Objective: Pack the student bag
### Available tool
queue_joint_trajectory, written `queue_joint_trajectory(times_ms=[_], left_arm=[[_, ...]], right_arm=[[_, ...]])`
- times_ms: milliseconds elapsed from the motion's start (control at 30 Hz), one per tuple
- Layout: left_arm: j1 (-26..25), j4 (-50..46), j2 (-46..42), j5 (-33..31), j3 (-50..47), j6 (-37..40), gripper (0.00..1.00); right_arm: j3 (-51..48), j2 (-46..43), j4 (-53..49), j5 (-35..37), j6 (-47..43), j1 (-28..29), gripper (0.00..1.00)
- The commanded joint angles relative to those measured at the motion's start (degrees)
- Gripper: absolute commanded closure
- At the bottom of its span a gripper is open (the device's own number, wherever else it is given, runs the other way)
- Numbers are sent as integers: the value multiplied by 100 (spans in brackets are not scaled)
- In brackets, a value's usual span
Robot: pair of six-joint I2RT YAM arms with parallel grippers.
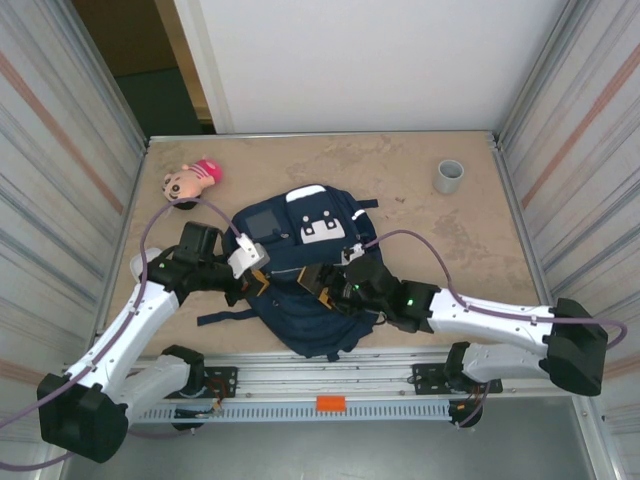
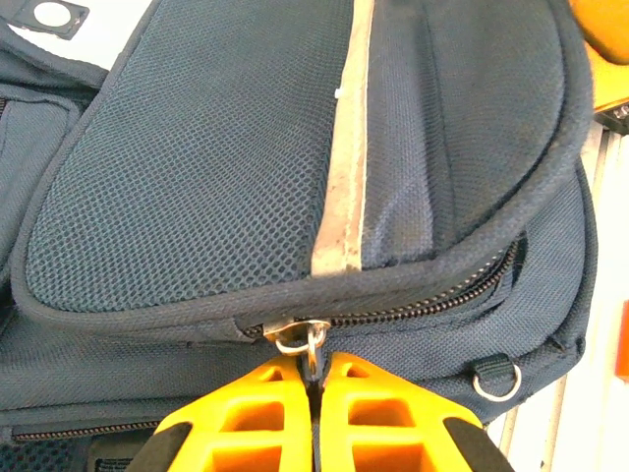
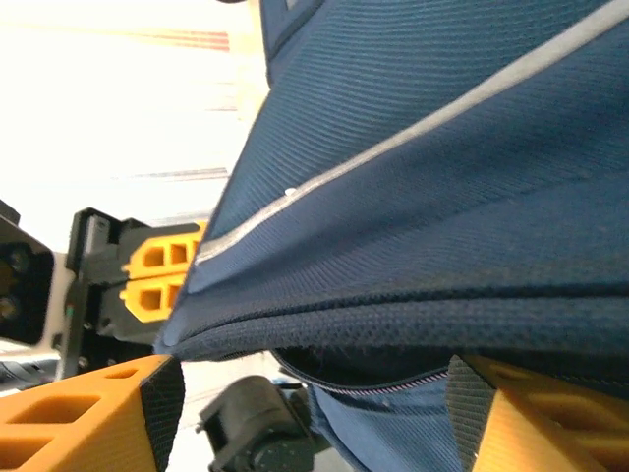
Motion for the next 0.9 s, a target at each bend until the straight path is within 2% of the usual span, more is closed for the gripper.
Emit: queue_joint_trajectory(times_ms=[0, 67, 133, 267, 467, 533, 800, 867], left_arm=[[-101, 201, -115, 280, -14, 43, 100], [-114, 188, -117, 310, -23, 51, 100], [-147, 167, -125, 312, -22, 85, 100], [-232, 99, -106, 323, 3, 120, 100], [-507, 44, -102, 451, 73, 71, 100], [-660, 43, -107, 537, 106, 14, 100], [-1477, 291, 18, 775, 269, -298, 100], [-1659, 412, 93, 711, 285, -398, 96]], right_arm=[[-1, 246, 687, 9, 390, -154, 31], [30, 328, 762, 19, 387, -218, 35], [41, 360, 759, 25, 380, -296, 44], [9, 364, 676, 82, 285, -467, 70], [-5, 433, 585, 216, 102, -565, 92], [17, 501, 589, 219, 56, -567, 95], [228, 742, 512, 100, -241, -565, 98], [219, 681, 419, 66, -373, -590, 98]])
